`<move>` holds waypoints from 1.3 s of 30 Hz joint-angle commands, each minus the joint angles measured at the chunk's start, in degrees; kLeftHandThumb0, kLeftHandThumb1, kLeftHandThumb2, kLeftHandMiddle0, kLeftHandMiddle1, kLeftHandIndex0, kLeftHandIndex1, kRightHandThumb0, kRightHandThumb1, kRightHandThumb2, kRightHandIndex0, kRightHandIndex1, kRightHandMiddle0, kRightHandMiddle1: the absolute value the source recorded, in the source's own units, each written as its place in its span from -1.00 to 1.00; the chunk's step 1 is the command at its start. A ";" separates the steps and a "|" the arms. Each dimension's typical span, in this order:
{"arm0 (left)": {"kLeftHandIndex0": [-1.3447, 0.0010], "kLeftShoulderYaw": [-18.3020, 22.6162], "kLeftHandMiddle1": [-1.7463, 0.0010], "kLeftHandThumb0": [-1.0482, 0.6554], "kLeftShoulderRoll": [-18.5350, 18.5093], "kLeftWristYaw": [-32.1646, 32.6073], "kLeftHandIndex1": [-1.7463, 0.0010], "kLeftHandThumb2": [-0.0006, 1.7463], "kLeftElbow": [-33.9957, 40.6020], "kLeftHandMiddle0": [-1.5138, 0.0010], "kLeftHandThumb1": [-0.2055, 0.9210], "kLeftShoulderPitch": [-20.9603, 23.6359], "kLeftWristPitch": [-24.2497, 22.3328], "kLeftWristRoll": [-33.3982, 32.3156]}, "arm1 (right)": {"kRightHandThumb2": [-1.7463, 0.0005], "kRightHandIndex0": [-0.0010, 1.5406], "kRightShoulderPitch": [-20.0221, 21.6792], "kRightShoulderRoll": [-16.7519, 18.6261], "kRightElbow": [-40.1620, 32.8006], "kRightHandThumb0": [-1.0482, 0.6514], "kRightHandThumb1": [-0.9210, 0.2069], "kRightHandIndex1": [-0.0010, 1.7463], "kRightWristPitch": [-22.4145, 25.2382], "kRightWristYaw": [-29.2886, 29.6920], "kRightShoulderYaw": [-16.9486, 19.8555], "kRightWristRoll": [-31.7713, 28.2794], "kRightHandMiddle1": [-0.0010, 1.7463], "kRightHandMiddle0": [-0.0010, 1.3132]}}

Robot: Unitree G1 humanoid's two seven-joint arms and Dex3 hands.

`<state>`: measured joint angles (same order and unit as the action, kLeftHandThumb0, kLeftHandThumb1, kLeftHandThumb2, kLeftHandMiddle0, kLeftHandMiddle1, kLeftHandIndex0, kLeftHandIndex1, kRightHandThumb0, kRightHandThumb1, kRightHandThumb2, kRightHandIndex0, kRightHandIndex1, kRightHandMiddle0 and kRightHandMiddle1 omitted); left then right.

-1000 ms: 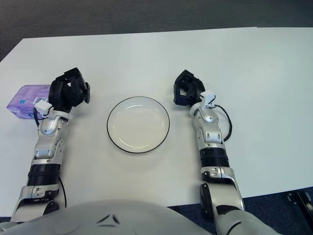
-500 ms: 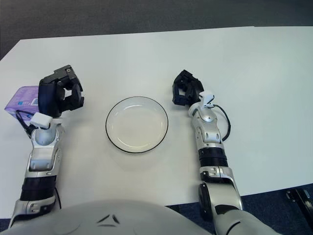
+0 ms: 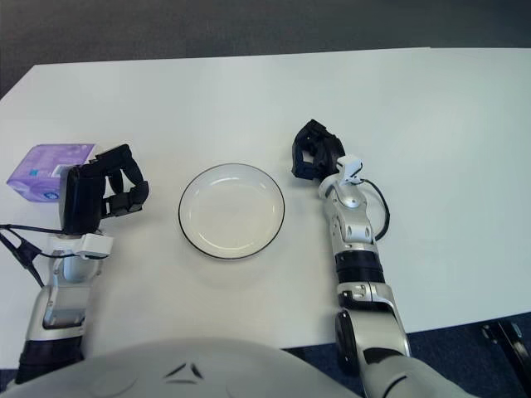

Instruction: Put the tissue paper into the plate.

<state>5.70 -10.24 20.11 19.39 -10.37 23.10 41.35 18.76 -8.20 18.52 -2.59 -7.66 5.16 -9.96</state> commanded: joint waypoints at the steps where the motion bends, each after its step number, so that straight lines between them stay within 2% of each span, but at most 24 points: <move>1: -0.64 1.14 -1.00 -0.33 -1.58 2.43 -1.00 0.19 -1.57 -0.82 0.51 -1.31 -1.67 4.46 | -0.48 0.64 -7.37 2.76 4.80 -0.32 0.03 1.00 2.35 0.47 -0.27 0.20 1.00 -0.09; 7: -0.57 2.71 -1.00 -0.35 -4.07 3.85 -1.00 0.17 -0.37 -0.76 0.57 -1.97 -4.03 8.99 | -0.48 0.64 -7.44 2.68 4.76 -0.32 0.03 1.00 2.48 0.26 -0.09 0.06 1.00 -0.09; 11: -0.45 3.63 -1.00 -0.35 -5.74 5.16 -1.00 0.19 -0.19 -0.66 0.54 -2.14 -4.82 11.15 | -0.48 0.64 -7.43 2.62 4.81 -0.32 0.04 1.00 2.53 0.11 0.04 -0.05 1.00 -0.09; 13: -0.16 5.00 -1.00 -0.33 -7.92 6.28 -1.00 0.31 -0.77 -0.56 0.29 -2.14 -5.03 12.76 | -0.48 0.64 -7.43 2.54 4.91 -0.32 0.04 1.00 2.46 -0.05 0.11 -0.08 1.00 -0.09; 15: 0.02 5.49 -1.00 -0.32 -8.95 6.69 -1.00 0.38 -0.94 -0.48 0.13 -2.23 -5.46 13.76 | -0.48 0.64 -7.41 2.48 5.00 -0.32 0.04 1.00 2.41 -0.20 0.20 -0.06 1.00 -0.09; 18: 0.16 5.87 -0.97 -0.30 -9.76 5.80 -1.00 0.33 -0.28 -0.24 0.16 -2.69 -8.06 16.06 | -0.48 0.64 -7.34 2.31 5.14 -0.32 0.03 1.00 2.36 -0.64 0.27 -0.06 1.00 -0.09; 20: 0.35 6.24 -0.82 -0.26 -10.13 4.82 -1.00 0.14 0.31 0.10 0.39 -2.97 -9.89 16.86 | -0.48 0.64 -7.29 2.21 5.24 -0.32 0.03 1.00 2.35 -0.92 0.31 -0.03 1.00 -0.09; 23: 0.47 6.86 -0.67 -0.24 -10.90 4.23 -1.00 -0.02 0.43 0.33 0.57 -3.00 -11.06 15.81 | -0.47 0.64 -7.20 2.13 5.44 -0.32 0.03 1.00 2.38 -1.07 0.44 0.05 1.00 -0.09; 26: 0.56 6.99 -0.51 -0.22 -12.15 4.98 -0.99 -0.16 -0.56 0.47 0.72 -2.36 -11.38 15.64 | -0.47 0.64 -7.13 2.13 5.59 -0.32 0.03 1.00 2.43 -1.11 0.59 0.07 1.00 -0.09; 29: 0.66 6.93 -0.32 -0.52 -13.54 5.70 -0.70 -0.25 -1.65 0.56 0.88 -1.69 -11.58 16.31 | -0.47 0.64 -7.04 2.05 5.82 -0.32 0.03 1.00 2.36 -1.23 0.71 0.08 1.00 -0.09; 30: 0.71 7.02 -0.26 -0.56 -14.54 5.66 -0.65 -0.26 -2.09 0.60 0.90 -1.58 -11.73 17.01 | -0.47 0.64 -7.02 2.01 5.90 -0.32 0.03 1.00 2.28 -1.32 0.71 0.11 1.00 -0.09; 32: 0.87 7.15 0.00 -0.66 -16.00 5.42 -0.51 -0.33 -2.67 0.76 0.84 -1.55 -12.01 17.70 | -0.47 0.64 -7.00 1.97 5.99 -0.32 0.03 1.00 2.17 -1.46 0.72 0.14 1.00 -0.09; 36: 0.97 7.63 0.23 -0.73 -17.92 4.07 -0.39 -0.38 -2.72 0.88 0.81 -2.31 -13.12 17.93 | -0.47 0.64 -6.95 1.96 6.21 -0.32 0.03 1.00 2.04 -1.86 0.91 0.02 1.00 -0.09; 39: 0.99 8.09 0.46 -0.80 -19.30 3.03 -0.21 -0.46 -2.36 0.93 0.86 -2.79 -14.57 18.93 | -0.47 0.64 -6.90 2.06 6.26 -0.32 0.03 1.00 2.12 -1.89 1.04 -0.07 1.00 -0.09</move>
<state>12.84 -27.72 24.23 17.01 -12.69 9.93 59.17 18.50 -8.29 19.46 -3.14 -9.15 6.78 -10.03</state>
